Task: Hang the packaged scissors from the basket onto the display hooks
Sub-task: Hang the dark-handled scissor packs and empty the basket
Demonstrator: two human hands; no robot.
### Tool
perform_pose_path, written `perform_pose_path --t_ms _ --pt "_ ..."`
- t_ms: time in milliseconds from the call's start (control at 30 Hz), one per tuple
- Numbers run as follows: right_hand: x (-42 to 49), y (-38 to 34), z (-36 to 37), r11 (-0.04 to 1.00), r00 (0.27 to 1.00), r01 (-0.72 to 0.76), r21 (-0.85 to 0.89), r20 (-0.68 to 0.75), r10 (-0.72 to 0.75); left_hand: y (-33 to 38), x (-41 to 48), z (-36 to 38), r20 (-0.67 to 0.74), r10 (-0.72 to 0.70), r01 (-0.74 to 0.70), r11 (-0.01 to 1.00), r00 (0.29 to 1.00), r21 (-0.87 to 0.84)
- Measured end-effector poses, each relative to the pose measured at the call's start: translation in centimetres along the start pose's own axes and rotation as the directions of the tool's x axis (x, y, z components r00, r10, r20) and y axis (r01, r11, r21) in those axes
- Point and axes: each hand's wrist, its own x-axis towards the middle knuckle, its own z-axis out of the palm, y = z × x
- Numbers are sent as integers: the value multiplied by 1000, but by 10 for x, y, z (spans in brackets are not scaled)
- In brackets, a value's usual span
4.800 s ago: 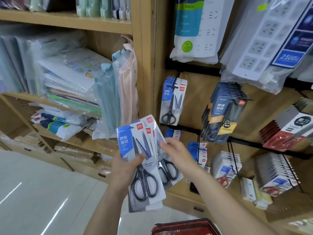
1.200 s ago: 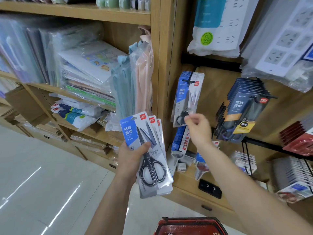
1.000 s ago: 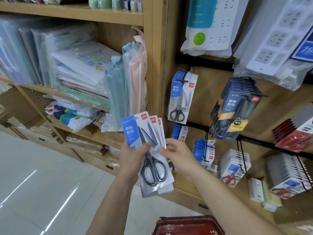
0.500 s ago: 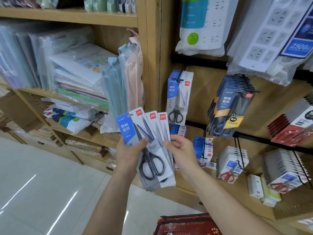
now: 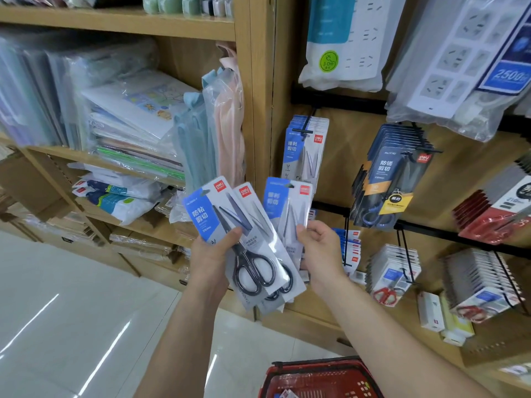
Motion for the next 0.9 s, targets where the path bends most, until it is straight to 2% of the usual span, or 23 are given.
perform_pose_path --t_ms 233,567,900 --pt "11 -16 -13 998 997 61 12 -52 -61 2 9 -11 -48 15 -14 1000 999 25" --pt "66 -56 -13 948 959 248 -200 -86 -269 4 4 -14 -23 -3 5 996 1000 93" --pt "98 -64 -8 955 955 196 -221 -178 -237 0 8 -18 -9 -5 6 995 1000 95"
